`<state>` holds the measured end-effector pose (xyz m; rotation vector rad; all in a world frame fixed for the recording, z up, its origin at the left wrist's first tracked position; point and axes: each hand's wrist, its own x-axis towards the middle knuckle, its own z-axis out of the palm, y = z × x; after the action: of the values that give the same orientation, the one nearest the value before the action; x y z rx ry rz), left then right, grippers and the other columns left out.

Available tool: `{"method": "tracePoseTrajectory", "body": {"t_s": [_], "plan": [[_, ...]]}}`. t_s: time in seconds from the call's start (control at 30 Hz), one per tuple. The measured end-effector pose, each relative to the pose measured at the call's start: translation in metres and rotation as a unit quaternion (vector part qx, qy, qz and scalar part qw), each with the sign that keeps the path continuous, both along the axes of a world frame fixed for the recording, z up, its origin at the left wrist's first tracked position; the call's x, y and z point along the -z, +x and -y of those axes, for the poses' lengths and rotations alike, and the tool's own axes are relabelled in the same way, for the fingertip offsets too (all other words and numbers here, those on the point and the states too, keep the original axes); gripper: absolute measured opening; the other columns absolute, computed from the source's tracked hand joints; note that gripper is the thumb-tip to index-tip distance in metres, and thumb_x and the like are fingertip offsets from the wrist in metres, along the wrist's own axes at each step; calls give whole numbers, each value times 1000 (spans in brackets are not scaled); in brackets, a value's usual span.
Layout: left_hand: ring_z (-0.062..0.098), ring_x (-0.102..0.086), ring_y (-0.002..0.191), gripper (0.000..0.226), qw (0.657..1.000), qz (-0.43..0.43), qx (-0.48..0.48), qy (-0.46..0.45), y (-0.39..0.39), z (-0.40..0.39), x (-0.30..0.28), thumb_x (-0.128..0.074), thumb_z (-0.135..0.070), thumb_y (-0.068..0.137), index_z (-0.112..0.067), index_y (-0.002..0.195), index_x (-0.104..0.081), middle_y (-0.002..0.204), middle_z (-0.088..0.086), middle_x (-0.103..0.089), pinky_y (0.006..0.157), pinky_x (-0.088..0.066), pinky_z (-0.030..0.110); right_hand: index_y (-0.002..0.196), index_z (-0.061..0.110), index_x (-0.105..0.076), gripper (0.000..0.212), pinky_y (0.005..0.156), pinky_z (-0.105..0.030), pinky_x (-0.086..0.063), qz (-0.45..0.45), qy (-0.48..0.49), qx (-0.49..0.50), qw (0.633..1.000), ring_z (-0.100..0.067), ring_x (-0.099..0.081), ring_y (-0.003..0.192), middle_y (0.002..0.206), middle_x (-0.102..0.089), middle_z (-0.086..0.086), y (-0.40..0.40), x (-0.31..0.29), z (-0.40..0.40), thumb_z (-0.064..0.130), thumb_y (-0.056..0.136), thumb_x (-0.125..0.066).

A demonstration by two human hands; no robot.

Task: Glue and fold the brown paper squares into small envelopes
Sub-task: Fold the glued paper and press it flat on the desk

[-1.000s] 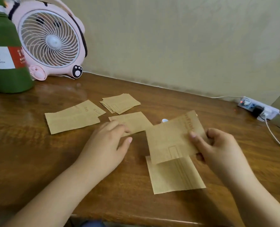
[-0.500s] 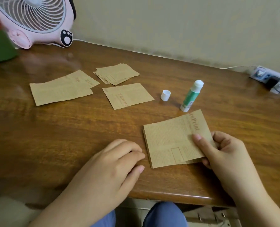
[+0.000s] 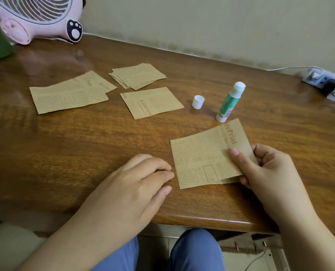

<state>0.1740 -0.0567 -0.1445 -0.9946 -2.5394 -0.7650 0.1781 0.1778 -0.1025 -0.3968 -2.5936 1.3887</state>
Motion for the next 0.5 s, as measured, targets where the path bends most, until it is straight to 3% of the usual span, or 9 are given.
{"method": "tracePoseTrajectory", "body": {"t_s": [0.5], "plan": [[14, -54, 104, 34, 999, -8, 20, -32, -1, 1, -3, -43, -26, 93, -15, 112, -69, 116, -8, -60, 85, -42, 28, 79, 21, -66, 19, 42, -13, -40, -10, 16, -6, 1000, -5, -55, 43, 51, -63, -2, -1, 2, -2, 38, 85, -61]]}}
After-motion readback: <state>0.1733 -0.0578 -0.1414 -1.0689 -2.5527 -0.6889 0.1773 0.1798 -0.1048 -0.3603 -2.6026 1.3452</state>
